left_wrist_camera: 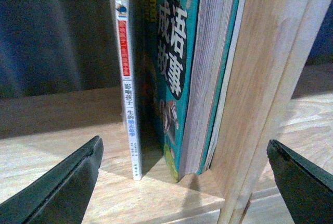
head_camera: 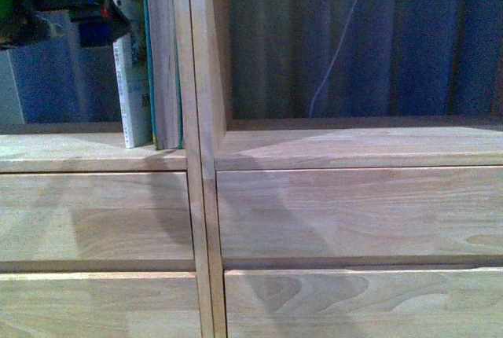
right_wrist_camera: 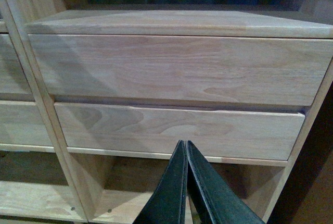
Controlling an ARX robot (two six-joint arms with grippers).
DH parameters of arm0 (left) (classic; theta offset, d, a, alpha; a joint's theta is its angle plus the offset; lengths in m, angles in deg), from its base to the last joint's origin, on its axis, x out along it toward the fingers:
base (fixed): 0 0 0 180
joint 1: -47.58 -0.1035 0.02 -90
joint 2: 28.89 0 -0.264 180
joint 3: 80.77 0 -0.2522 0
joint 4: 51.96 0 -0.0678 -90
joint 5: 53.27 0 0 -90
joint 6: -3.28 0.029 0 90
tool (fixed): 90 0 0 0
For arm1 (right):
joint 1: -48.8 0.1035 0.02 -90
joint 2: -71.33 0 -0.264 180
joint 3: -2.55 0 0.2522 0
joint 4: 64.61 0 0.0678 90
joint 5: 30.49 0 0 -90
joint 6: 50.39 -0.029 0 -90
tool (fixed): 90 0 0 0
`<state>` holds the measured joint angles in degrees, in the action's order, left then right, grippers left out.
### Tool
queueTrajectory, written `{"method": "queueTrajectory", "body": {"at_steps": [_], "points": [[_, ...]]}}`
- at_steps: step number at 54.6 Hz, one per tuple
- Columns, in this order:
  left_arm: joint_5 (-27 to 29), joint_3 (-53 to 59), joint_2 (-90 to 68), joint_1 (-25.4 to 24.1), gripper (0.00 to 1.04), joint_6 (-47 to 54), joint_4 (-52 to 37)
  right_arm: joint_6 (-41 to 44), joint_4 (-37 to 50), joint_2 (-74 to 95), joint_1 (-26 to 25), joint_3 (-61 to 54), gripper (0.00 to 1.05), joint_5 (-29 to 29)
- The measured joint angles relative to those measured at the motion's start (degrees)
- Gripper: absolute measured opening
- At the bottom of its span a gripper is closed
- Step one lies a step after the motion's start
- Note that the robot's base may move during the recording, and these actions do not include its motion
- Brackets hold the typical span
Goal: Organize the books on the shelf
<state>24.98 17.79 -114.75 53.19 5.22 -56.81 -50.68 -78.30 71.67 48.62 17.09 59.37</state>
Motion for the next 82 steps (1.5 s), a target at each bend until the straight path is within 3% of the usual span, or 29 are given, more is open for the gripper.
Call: {"method": "queueTrajectory", "body": {"at_steps": [26, 33, 40, 45, 52, 61, 64, 66, 73, 82], "points": [[15.28, 22.36, 30.10, 0.85, 0.97, 2.75, 6.47, -0.02, 0.00, 0.00, 0.00, 0.00, 0.03, -0.02], [21.99, 27.58, 36.98, 3.26, 0.97, 3.15, 7.93, -0.02, 0.00, 0.00, 0.00, 0.00, 0.03, 0.00], [24.63, 32.63, 44.39, 5.95, 0.97, 1.11, 9.77, -0.02, 0.00, 0.00, 0.00, 0.00, 0.03, 0.00], [23.61, 36.04, 49.86, 6.08, 0.83, -0.37, 13.16, -0.02, 0.00, 0.00, 0.00, 0.00, 0.03, 0.00], [20.46, 45.59, 56.28, 3.52, 0.53, -1.33, 10.99, -0.02, 0.00, 0.00, 0.00, 0.00, 0.03, 0.00], [17.99, 51.58, 60.11, 1.16, 0.25, -1.42, 9.29, -0.02, 0.00, 0.00, 0.00, 0.00, 0.03, 0.00], [13.05, 53.53, 61.86, -2.64, 0.12, -1.42, 9.03, 0.00, 0.00, 0.00, 0.00, 0.00, 0.03, -0.02], [12.59, 54.84, 62.84, -4.44, 0.03, -1.46, 8.74, -0.02, 0.00, 0.00, 0.00, 0.00, 0.03, 0.00], [11.87, 58.03, 65.55, -5.27, 0.03, -1.75, 8.44, 0.11, 0.00, 0.00, 0.00, 0.00, 0.04, 0.00], [11.78, 60.52, 68.26, -5.31, 0.03, -1.75, 8.44, 0.11, 0.00, 0.00, 0.00, 0.00, 0.31, 0.00]]}}
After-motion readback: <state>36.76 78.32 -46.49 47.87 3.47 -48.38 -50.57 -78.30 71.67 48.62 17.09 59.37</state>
